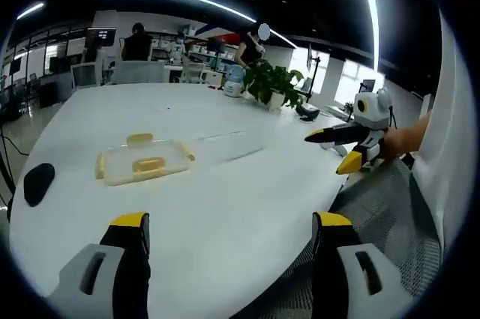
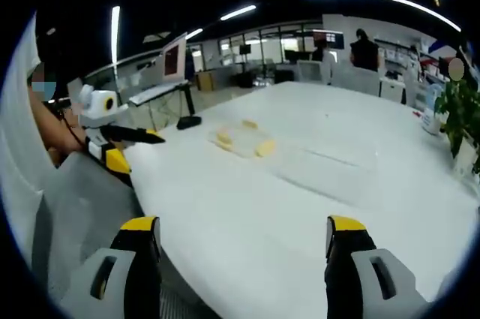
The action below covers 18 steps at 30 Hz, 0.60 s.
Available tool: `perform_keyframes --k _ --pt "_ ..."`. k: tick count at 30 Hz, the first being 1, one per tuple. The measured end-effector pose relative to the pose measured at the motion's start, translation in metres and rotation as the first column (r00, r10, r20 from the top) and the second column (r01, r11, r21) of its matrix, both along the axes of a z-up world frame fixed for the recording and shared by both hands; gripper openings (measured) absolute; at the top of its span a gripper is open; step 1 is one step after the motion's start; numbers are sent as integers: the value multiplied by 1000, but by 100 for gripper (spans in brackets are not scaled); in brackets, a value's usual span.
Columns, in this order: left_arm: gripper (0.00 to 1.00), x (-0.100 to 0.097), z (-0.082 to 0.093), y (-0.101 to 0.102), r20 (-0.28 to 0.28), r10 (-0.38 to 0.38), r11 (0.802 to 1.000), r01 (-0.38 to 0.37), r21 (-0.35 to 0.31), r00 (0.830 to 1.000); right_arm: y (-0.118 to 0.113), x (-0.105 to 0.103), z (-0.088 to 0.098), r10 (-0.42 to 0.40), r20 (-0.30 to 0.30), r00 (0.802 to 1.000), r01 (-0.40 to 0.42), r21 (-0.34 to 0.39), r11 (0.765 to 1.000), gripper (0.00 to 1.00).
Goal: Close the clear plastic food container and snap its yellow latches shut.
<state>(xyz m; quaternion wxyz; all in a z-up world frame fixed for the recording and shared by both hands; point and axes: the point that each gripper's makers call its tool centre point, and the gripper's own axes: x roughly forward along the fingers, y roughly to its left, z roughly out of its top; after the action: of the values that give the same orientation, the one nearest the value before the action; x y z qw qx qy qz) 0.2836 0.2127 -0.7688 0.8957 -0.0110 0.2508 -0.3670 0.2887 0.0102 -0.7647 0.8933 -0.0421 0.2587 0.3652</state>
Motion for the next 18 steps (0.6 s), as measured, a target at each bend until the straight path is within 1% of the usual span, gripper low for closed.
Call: perform_keyframes --k 18 --pt "91 0 0 1 2 1 1000 -1 8 1000 1 0 1 1 0 1000 -1 7 1000 93"
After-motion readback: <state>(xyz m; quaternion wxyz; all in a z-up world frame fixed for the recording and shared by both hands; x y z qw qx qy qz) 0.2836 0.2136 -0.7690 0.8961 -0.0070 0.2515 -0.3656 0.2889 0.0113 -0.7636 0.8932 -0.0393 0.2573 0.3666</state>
